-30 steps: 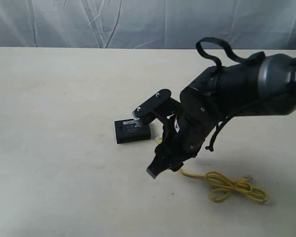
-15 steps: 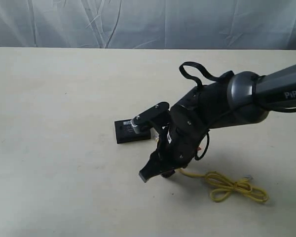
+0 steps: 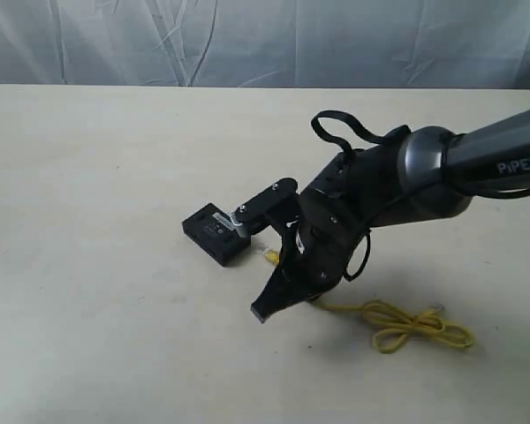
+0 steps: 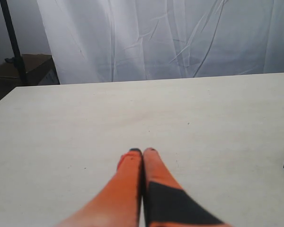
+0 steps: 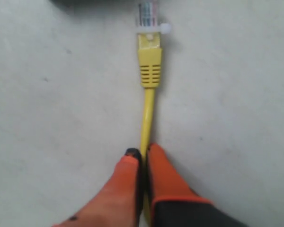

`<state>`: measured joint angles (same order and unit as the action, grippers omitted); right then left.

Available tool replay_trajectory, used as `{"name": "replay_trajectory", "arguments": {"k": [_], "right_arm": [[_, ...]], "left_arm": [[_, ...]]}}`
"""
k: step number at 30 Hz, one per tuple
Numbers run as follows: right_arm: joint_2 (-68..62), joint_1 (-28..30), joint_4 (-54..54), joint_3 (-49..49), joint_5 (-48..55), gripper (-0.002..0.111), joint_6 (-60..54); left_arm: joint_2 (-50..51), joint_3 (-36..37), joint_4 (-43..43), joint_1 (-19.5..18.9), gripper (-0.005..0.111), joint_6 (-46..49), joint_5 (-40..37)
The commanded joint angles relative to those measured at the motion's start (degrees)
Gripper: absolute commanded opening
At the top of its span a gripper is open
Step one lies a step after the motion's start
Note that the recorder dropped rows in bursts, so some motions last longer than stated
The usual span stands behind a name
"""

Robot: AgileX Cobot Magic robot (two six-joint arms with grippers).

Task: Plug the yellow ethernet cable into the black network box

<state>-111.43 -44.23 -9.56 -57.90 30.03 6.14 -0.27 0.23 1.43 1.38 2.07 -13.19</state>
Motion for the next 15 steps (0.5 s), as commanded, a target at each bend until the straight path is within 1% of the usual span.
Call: {"name": "replay_trajectory", "arguments": {"k": [1,8,15], "right_arm": [[1.2,0.2,-8.3,1.1,9.2,0.0,0.0],[6.0,0.2,-10.6,5.0,5.6,0.0,-1.8],[6.6,0.2,-9.1,5.9,3.3,0.0,-3.2]], "left_arm": [[0.3,-0.2,0.2,-0.2,0.0,-0.1,0.3],[0.3,-0.2,0.2,-0.2,0.0,-0.1,0.3],[0.3,-0.2,0.2,-0.2,0.0,-0.1,0.3]]}}
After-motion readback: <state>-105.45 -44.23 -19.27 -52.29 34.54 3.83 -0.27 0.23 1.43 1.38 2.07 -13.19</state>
